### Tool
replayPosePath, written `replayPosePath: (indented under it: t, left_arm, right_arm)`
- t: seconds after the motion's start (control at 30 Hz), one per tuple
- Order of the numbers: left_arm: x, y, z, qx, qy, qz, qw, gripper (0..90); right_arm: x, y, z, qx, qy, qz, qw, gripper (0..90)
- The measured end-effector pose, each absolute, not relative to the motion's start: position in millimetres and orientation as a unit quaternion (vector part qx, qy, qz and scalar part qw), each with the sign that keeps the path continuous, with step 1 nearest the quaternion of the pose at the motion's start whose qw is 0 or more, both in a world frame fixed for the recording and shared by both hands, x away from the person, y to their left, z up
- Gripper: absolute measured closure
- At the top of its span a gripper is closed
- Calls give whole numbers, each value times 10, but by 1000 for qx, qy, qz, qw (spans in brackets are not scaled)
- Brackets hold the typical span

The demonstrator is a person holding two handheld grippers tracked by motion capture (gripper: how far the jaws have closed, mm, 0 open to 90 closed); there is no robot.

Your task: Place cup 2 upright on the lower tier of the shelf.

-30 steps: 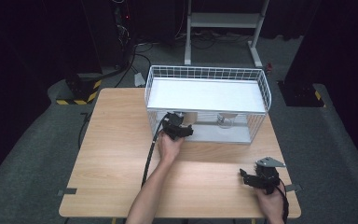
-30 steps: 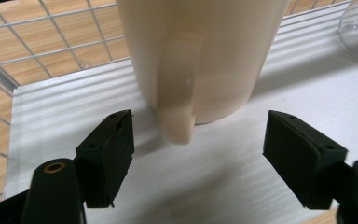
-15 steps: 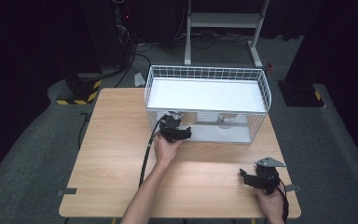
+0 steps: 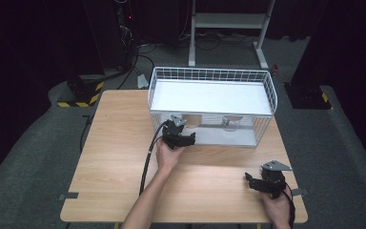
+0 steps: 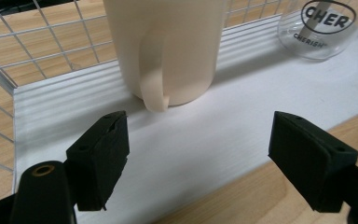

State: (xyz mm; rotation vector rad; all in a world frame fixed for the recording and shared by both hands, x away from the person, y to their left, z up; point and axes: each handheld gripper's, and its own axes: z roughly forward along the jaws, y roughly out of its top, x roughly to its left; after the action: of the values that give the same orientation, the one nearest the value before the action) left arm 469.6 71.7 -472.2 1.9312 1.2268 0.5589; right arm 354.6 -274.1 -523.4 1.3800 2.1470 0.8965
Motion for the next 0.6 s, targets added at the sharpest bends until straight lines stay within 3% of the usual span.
replayPosePath:
  t: [0.6]
  left_arm:
    - [4481,869,-4673,749,477,211,409,205]
  right_arm:
    - [3546,-2741,-5234,498,775,324,216,228]
